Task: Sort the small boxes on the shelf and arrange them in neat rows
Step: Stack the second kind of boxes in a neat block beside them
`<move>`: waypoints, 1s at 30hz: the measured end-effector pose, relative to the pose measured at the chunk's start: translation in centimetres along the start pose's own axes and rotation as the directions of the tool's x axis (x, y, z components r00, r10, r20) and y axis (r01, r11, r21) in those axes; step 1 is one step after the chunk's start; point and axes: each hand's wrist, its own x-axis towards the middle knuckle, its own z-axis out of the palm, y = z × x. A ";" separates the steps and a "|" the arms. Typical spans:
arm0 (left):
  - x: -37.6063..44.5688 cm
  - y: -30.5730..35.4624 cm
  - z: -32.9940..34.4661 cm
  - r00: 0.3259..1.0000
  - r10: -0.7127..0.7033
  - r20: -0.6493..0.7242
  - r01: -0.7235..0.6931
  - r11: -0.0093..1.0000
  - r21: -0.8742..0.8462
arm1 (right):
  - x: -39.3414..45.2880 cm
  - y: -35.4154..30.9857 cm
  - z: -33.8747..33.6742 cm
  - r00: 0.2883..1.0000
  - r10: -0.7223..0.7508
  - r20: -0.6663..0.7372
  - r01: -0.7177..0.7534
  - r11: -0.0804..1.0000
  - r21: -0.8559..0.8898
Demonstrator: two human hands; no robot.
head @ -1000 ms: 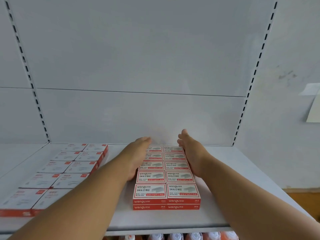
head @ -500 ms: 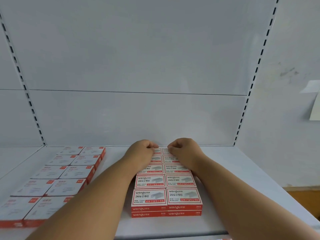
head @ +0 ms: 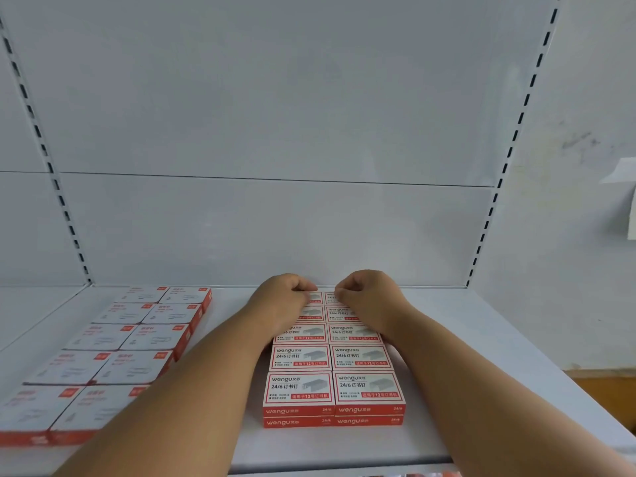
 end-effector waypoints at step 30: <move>0.6 -1.7 -1.0 0.986 0.044 -0.162 -0.005 0.972 0.237 | 0.6 1.5 -1.5 0.997 -0.071 0.033 0.077 0.967 -0.242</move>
